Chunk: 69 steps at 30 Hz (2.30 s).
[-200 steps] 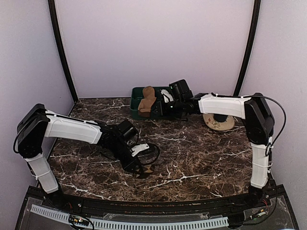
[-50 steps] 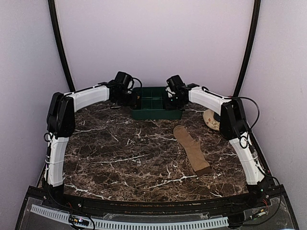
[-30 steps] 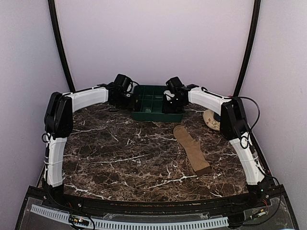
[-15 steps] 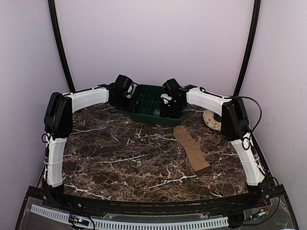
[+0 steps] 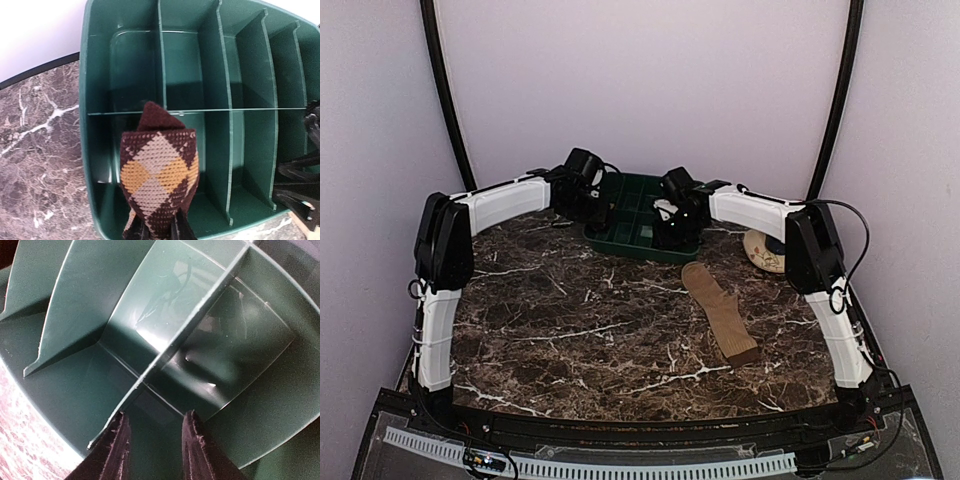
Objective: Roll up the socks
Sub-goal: Place the sock in the storage box.
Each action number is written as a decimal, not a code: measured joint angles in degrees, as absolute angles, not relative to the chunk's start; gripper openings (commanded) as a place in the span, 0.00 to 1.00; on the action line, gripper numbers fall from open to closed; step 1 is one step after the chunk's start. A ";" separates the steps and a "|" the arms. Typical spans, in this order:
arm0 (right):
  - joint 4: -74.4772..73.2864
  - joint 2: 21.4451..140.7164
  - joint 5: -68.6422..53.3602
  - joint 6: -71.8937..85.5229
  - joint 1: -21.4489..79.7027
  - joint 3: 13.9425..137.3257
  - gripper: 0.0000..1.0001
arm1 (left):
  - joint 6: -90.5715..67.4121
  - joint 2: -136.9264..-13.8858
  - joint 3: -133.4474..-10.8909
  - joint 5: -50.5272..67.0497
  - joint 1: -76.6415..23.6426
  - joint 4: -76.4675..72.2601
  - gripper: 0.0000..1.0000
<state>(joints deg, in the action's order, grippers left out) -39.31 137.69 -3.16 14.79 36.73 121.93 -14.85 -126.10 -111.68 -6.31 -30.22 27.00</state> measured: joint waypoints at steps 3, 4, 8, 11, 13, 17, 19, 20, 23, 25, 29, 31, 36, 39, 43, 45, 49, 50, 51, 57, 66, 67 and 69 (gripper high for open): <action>-39.20 137.45 -3.22 14.61 36.82 121.43 0.33 | -13.89 -126.63 -111.68 -7.51 -30.22 27.22 0.00; -39.20 137.40 -3.25 14.57 36.84 121.38 0.33 | -13.74 -126.82 -111.68 -7.84 -30.22 27.38 0.00; -39.22 137.38 -3.29 14.35 36.86 121.36 0.33 | -13.08 -127.50 -111.57 -9.08 -30.17 28.05 0.00; -39.27 137.38 -3.40 14.15 36.88 121.36 0.33 | -12.56 -127.50 -111.15 -9.58 -30.17 27.97 0.00; -39.31 137.38 -3.44 14.02 36.88 121.36 0.33 | -12.34 -127.50 -110.52 -9.91 -30.17 27.79 0.00; -39.40 137.38 -3.53 13.96 36.88 121.36 0.33 | -11.97 -127.50 -108.97 -10.22 -30.17 27.40 0.00; -39.59 137.38 -3.70 13.87 36.88 121.36 0.33 | -11.79 -127.50 -108.33 -10.39 -30.17 26.76 0.00; -39.70 137.38 -3.75 13.80 36.93 121.38 0.33 | -11.73 -127.50 -108.03 -10.48 -30.17 26.37 0.00; -40.25 137.38 -3.90 13.74 37.01 121.51 0.33 | -11.55 -127.52 -107.28 -10.59 -30.17 25.39 0.00; -40.64 137.38 -4.08 13.74 37.08 121.60 0.33 | -11.53 -127.57 -107.07 -10.59 -30.17 25.06 0.00; -41.10 137.38 -4.36 13.74 37.10 121.71 0.32 | -11.49 -128.01 -107.02 -10.59 -30.17 23.92 0.00; -41.32 137.38 -4.54 13.72 37.10 121.78 0.33 | -11.49 -128.27 -106.76 -10.59 -30.17 23.18 0.00; -42.50 137.80 -4.93 13.69 37.10 122.72 0.32 | -10.92 -128.62 -105.54 -10.57 -30.35 20.64 0.00; -43.35 138.17 -4.97 13.61 37.10 123.55 0.32 | -10.59 -128.64 -104.57 -10.63 -30.65 18.59 0.00; -44.18 138.65 -5.04 13.52 37.10 124.46 0.32 | -10.46 -128.66 -103.11 -11.22 -30.98 16.14 0.00; -44.58 138.78 -5.08 13.52 37.10 124.84 0.32 | -10.46 -128.70 -102.48 -11.42 -31.05 15.44 0.00; -45.08 139.02 -5.23 13.47 37.10 125.27 0.32 | -10.46 -128.79 -101.80 -11.70 -31.09 14.22 0.00; -45.15 139.06 -5.28 13.47 37.10 125.40 0.32 | -10.46 -128.84 -101.56 -11.77 -31.09 13.78 0.00; -45.28 139.11 -5.32 13.45 37.10 125.49 0.32 | -10.46 -128.84 -101.51 -11.81 -31.09 13.65 0.00; -45.91 139.44 -5.54 13.47 37.10 126.21 0.31 | -10.46 -129.62 -101.43 -11.94 -31.09 12.80 0.00; -47.42 140.11 -6.09 13.13 37.12 127.52 0.32 | -10.48 -130.19 -101.54 -11.99 -31.09 12.49 0.21; -47.53 140.16 -6.13 13.10 37.15 127.61 0.32 | -10.37 -130.21 -101.60 -12.01 -31.09 12.51 0.24; -47.72 140.27 -6.22 13.06 37.15 127.79 0.32 | -10.35 -130.23 -102.00 -12.10 -31.09 12.91 0.29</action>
